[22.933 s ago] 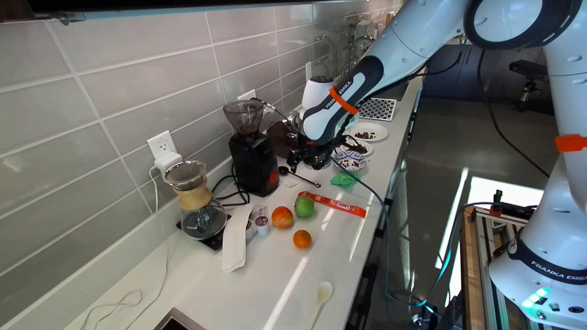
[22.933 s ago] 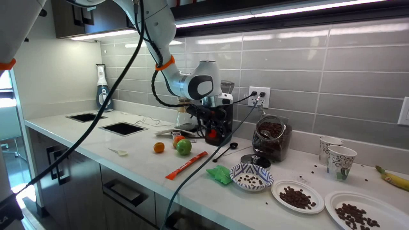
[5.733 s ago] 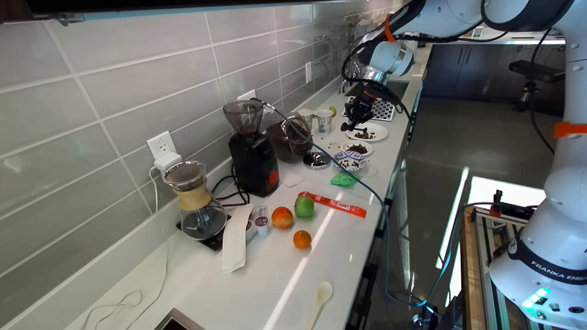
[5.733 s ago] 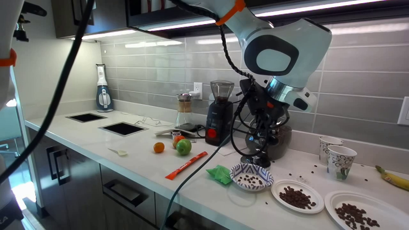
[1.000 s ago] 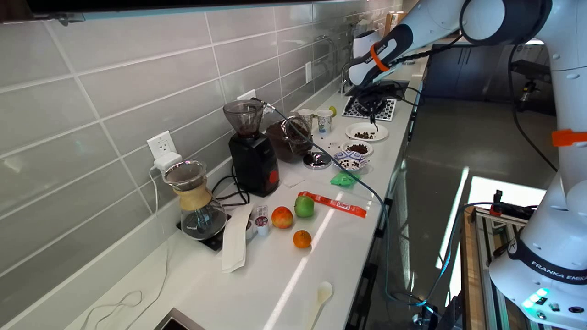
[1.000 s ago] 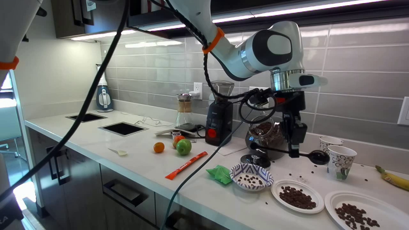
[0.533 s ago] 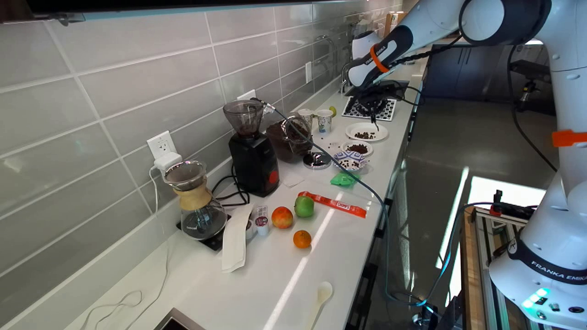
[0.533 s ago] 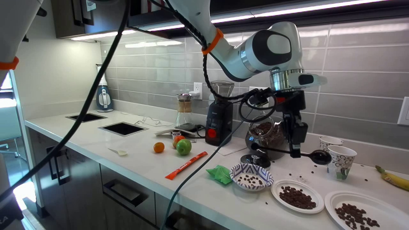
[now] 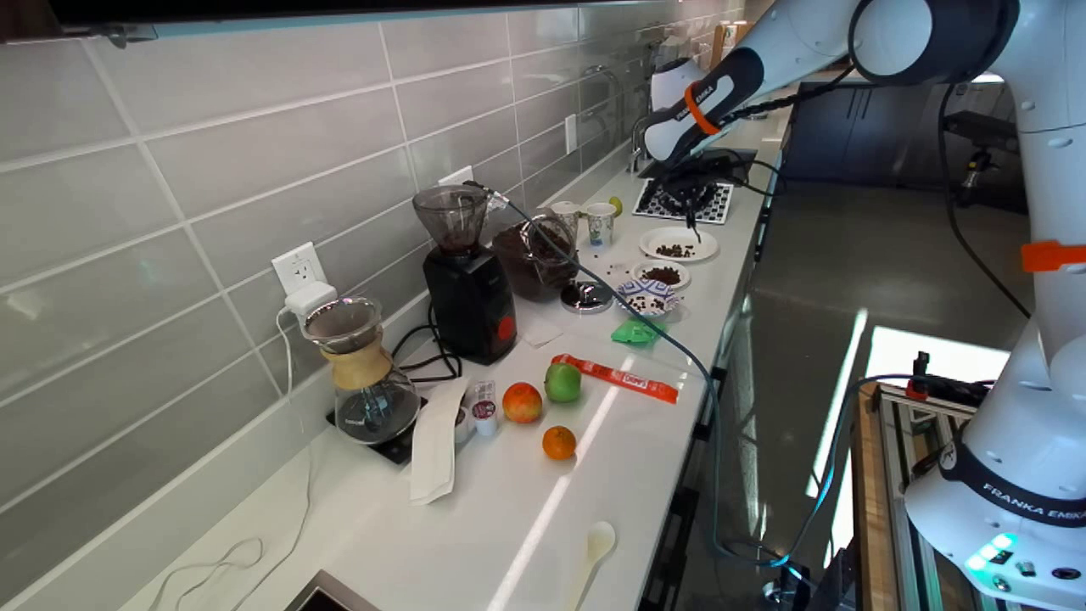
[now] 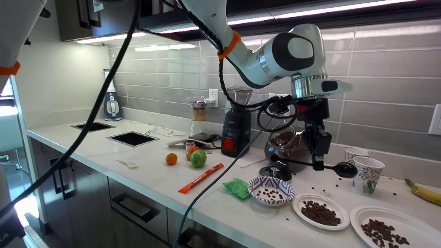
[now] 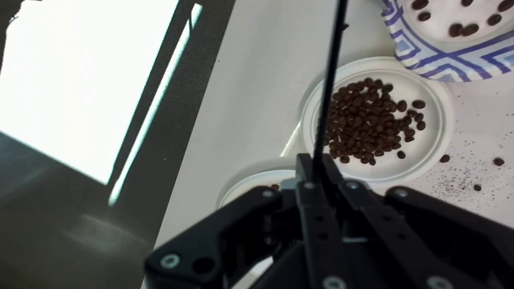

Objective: Use the black spoon to place some coffee beans from the glass container on the white plate on the left.

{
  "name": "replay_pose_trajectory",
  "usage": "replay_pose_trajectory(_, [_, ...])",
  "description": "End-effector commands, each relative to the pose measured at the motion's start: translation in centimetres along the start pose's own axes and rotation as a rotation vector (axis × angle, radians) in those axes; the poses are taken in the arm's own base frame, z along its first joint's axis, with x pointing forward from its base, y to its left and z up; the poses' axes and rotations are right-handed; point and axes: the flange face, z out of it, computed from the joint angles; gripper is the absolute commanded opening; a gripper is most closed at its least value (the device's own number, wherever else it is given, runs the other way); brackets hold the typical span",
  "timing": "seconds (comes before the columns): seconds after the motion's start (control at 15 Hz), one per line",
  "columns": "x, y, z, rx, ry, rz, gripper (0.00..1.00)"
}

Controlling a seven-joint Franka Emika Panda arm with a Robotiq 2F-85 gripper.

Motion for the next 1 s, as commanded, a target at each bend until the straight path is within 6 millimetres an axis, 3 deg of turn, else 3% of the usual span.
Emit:
replay_pose_trajectory(0.0, [-0.1,-0.6,0.0,0.050,-0.044,0.045,0.01])
replay_pose_trajectory(0.6, [-2.9,-3.8,-2.2,0.380,-0.186,-0.042,0.01])
replay_pose_trajectory(0.93, [-4.5,-5.6,-3.3,0.464,-0.259,-0.135,0.01])
